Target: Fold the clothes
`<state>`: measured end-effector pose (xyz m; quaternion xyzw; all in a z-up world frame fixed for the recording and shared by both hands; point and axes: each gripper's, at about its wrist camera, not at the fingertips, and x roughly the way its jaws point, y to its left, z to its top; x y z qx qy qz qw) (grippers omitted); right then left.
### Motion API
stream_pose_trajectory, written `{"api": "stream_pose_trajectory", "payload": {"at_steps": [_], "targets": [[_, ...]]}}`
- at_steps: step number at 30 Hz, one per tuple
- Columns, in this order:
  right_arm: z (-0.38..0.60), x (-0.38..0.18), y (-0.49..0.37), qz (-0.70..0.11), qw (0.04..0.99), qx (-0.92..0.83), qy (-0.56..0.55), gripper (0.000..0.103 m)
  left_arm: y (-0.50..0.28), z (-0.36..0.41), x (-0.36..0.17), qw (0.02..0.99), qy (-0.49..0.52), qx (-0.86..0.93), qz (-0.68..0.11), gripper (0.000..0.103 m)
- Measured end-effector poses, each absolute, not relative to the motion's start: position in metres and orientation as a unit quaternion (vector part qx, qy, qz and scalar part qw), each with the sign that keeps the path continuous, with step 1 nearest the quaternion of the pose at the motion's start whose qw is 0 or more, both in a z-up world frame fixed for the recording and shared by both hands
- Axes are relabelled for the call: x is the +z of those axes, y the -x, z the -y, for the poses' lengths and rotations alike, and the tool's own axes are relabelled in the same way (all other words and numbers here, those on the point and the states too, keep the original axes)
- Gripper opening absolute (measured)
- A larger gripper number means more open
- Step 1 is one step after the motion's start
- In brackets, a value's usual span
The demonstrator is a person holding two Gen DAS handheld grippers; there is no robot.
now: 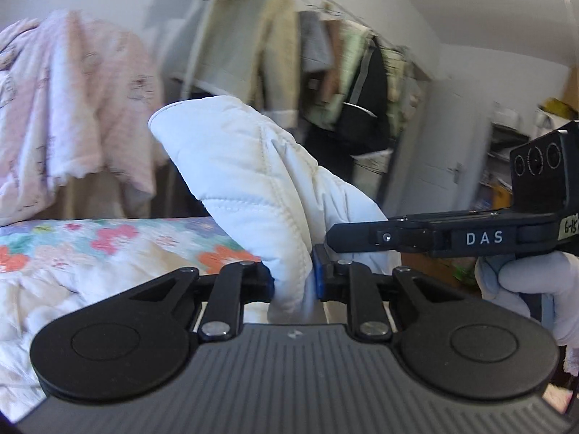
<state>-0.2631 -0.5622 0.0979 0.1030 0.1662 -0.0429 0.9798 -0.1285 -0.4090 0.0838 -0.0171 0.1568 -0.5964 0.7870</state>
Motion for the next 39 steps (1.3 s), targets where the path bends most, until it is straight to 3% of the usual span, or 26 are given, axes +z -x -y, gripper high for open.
{"api": "stream_pose_trajectory", "payload": {"at_steps": [6, 7, 9, 13, 18, 21, 26, 28, 31, 39], "targets": [[0.578, 0.083, 0.164, -0.194, 0.977, -0.038, -0.083, 0.025, 0.077, 0.430, 0.059, 0.830, -0.022, -0.533, -0.165, 0.016], [0.581, 0.076, 0.150, -0.206, 0.974, -0.039, -0.085, 0.032, 0.065, 0.436, 0.049, 0.828, -0.018, -0.529, -0.185, 0.016], [0.590, 0.061, 0.130, -0.254, 0.959, -0.059, -0.114, 0.036, 0.043, 0.447, 0.028, 0.817, -0.006, -0.527, -0.236, 0.016], [0.598, 0.046, 0.157, -0.255, 0.943, -0.094, -0.192, 0.040, 0.033, 0.471, -0.010, 0.815, -0.043, -0.504, -0.283, 0.016], [0.571, 0.029, 0.184, -0.317, 0.937, -0.088, -0.115, 0.042, 0.027, 0.479, -0.037, 0.806, -0.030, -0.509, -0.301, 0.017], [0.557, 0.004, 0.190, -0.357, 0.926, -0.099, -0.077, 0.054, 0.018, 0.489, -0.046, 0.793, -0.022, -0.521, -0.314, 0.017], [0.567, -0.043, 0.180, -0.389, 0.908, -0.127, -0.088, 0.054, 0.004, 0.492, -0.049, 0.796, -0.017, -0.480, -0.368, 0.024], [0.573, -0.050, 0.177, -0.383, 0.907, -0.122, -0.125, 0.054, 0.009, 0.483, -0.039, 0.799, -0.006, -0.477, -0.367, 0.025], [0.573, -0.057, 0.176, -0.378, 0.907, -0.125, -0.139, 0.054, 0.012, 0.470, -0.028, 0.795, 0.006, -0.490, -0.358, 0.033], [0.579, -0.073, 0.174, -0.378, 0.902, -0.137, -0.158, 0.055, 0.017, 0.457, -0.025, 0.803, -0.006, -0.499, -0.325, 0.033]]}}
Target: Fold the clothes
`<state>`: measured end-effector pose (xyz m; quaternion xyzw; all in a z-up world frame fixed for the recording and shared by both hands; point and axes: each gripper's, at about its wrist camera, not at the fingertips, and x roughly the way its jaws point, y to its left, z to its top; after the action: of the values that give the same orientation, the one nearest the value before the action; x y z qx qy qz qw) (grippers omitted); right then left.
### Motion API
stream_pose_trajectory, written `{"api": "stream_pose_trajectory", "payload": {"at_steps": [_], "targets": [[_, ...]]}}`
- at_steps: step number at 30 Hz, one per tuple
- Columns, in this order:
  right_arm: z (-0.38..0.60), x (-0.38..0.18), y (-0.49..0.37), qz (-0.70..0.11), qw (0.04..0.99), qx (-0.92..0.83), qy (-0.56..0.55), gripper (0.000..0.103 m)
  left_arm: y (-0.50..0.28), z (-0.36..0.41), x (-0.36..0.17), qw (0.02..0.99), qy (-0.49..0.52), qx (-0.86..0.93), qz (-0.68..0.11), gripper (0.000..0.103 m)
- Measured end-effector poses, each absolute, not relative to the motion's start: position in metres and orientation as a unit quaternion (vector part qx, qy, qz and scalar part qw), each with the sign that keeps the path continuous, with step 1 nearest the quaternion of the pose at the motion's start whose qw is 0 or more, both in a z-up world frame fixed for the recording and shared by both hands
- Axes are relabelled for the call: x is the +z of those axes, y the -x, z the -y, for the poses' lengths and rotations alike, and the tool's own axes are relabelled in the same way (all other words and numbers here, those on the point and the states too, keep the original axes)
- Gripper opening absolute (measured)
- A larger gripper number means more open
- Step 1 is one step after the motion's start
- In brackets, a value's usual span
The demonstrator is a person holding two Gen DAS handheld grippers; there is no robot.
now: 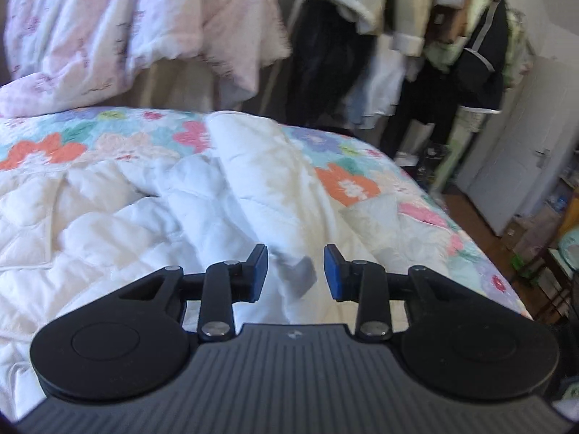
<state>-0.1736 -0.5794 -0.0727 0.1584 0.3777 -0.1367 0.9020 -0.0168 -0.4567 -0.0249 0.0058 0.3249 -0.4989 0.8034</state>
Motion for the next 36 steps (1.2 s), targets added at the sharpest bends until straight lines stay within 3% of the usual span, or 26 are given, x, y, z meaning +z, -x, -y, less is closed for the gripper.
{"api": "stream_pose_trajectory", "payload": {"at_steps": [3, 8, 12, 14, 20, 26, 32, 36], "targets": [[0.578, -0.079, 0.171, -0.385, 0.898, -0.137, -0.163, 0.055, 0.013, 0.470, -0.050, 0.798, -0.050, -0.472, -0.372, 0.032], [0.572, -0.086, 0.166, -0.390, 0.897, -0.138, -0.155, 0.057, 0.008, 0.470, -0.073, 0.800, -0.050, -0.460, -0.383, 0.033], [0.573, -0.084, 0.165, -0.385, 0.897, -0.143, -0.166, 0.058, 0.011, 0.459, -0.060, 0.801, -0.038, -0.454, -0.387, 0.034], [0.567, -0.072, 0.167, -0.379, 0.900, -0.140, -0.162, 0.059, 0.020, 0.443, -0.045, 0.807, -0.042, -0.453, -0.377, 0.039], [0.511, -0.030, 0.173, -0.335, 0.933, -0.088, -0.095, 0.062, 0.042, 0.362, -0.011, 0.816, -0.055, -0.449, -0.360, 0.054], [0.465, -0.032, 0.149, -0.358, 0.931, -0.066, 0.004, 0.062, 0.029, 0.276, -0.004, 0.842, -0.071, -0.372, -0.384, 0.058], [0.466, -0.051, 0.120, -0.391, 0.901, -0.133, 0.131, 0.059, 0.018, 0.177, -0.039, 0.846, -0.054, -0.277, -0.452, 0.058], [0.511, -0.052, 0.118, -0.385, 0.896, -0.203, 0.091, 0.054, 0.021, 0.136, -0.056, 0.835, 0.004, -0.260, -0.486, 0.058]]}}
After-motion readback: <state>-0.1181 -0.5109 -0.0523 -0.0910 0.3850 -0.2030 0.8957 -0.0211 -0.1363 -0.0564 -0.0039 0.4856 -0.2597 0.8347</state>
